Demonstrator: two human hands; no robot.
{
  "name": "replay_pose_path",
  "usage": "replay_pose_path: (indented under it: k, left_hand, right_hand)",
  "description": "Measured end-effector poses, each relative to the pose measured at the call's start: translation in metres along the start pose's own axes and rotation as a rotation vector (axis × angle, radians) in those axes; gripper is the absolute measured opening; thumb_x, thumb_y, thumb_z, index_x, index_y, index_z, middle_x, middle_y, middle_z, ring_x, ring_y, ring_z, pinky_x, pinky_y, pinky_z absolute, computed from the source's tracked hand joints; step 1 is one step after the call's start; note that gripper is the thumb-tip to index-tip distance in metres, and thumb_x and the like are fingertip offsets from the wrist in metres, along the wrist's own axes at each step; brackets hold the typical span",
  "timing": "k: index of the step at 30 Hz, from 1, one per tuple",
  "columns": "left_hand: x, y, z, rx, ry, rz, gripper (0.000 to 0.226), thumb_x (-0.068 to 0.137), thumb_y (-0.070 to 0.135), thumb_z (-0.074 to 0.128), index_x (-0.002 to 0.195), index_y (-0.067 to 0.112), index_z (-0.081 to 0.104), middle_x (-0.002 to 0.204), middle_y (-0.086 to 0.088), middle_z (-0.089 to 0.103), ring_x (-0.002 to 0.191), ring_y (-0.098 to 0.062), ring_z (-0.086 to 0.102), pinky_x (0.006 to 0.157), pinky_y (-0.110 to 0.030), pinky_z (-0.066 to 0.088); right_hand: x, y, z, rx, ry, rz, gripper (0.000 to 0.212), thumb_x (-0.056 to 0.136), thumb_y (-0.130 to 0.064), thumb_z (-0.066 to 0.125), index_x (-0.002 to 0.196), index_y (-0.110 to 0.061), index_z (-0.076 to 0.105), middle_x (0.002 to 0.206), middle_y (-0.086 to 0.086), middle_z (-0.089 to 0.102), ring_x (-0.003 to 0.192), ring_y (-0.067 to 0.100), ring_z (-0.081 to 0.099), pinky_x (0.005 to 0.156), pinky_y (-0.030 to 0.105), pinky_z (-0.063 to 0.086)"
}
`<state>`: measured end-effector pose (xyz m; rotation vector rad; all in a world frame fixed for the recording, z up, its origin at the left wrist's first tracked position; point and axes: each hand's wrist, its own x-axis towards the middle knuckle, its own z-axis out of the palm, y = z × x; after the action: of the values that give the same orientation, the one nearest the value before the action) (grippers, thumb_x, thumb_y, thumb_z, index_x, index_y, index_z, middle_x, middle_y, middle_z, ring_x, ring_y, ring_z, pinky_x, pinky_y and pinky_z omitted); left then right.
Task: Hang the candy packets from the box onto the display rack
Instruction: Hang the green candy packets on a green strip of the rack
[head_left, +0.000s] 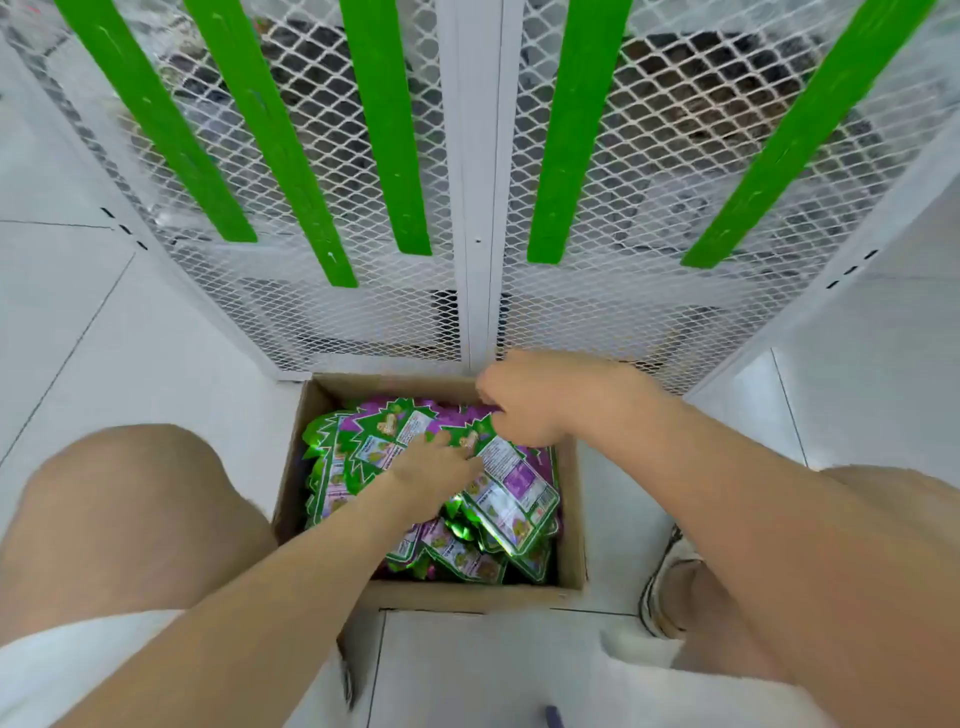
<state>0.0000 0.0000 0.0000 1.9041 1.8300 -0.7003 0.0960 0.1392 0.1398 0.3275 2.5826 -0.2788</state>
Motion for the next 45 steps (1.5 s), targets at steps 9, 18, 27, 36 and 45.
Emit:
replay_pose_path:
  k: [9, 18, 27, 36, 45]
  left_hand:
    - [0.007, -0.006, -0.063, -0.262, 0.024, -0.048, 0.039, 0.100, 0.025, 0.069, 0.138, 0.031, 0.060, 0.130, -0.005, 0.064, 0.132, -0.030, 0.053, 0.109, -0.049, 0.040]
    - [-0.036, 0.008, -0.107, -0.705, 0.596, -0.195, 0.027, 0.084, 0.045, 0.084, 0.104, 0.041, 0.066, 0.100, 0.015, 0.074, 0.097, -0.010, 0.067, 0.084, -0.041, 0.058]
    - [-0.083, 0.032, -0.113, -1.203, 1.004, -0.419, 0.042, 0.091, 0.037, 0.083, 0.123, 0.028, 0.057, 0.104, 0.012, 0.072, 0.086, 0.006, 0.070, 0.077, -0.013, 0.052]
    - [-0.088, 0.022, -0.176, -1.257, 0.896, -0.084, 0.016, 0.098, 0.029, 0.073, 0.104, 0.025, 0.059, 0.092, -0.007, 0.078, 0.083, -0.035, 0.067, 0.083, -0.051, 0.054]
    - [-0.022, 0.031, -0.246, -0.947, 0.835, 0.021, 0.023, 0.096, 0.026, 0.078, 0.114, 0.028, 0.064, 0.094, 0.007, 0.075, 0.082, -0.015, 0.066, 0.079, -0.040, 0.055]
  right_hand:
    - [-0.009, 0.063, 0.015, 0.048, -0.019, 0.063, 0.018, 0.096, -0.021, 0.054, 0.092, -0.007, 0.064, 0.082, 0.013, 0.063, 0.080, 0.033, 0.064, 0.073, 0.041, 0.058]
    - [-0.046, 0.085, 0.039, 0.410, 0.153, -0.173, 0.036, 0.094, -0.042, 0.073, 0.126, -0.025, 0.070, 0.107, -0.006, 0.077, 0.096, 0.010, 0.072, 0.088, 0.032, 0.057]
    - [-0.096, 0.092, 0.021, 0.907, 0.412, -0.053, 0.009, 0.101, -0.013, 0.068, 0.099, -0.005, 0.071, 0.093, 0.011, 0.079, 0.088, 0.028, 0.076, 0.082, 0.046, 0.062]
    - [-0.142, 0.108, -0.017, 1.051, 0.491, -0.024, 0.042, 0.088, -0.013, 0.083, 0.127, -0.021, 0.069, 0.099, -0.002, 0.081, 0.089, 0.016, 0.078, 0.083, 0.032, 0.064]
    - [-0.151, 0.178, -0.047, 0.551, 0.416, 0.008, 0.025, 0.099, -0.026, 0.072, 0.079, -0.011, 0.066, 0.065, -0.007, 0.067, 0.059, 0.009, 0.062, 0.062, 0.034, 0.051]
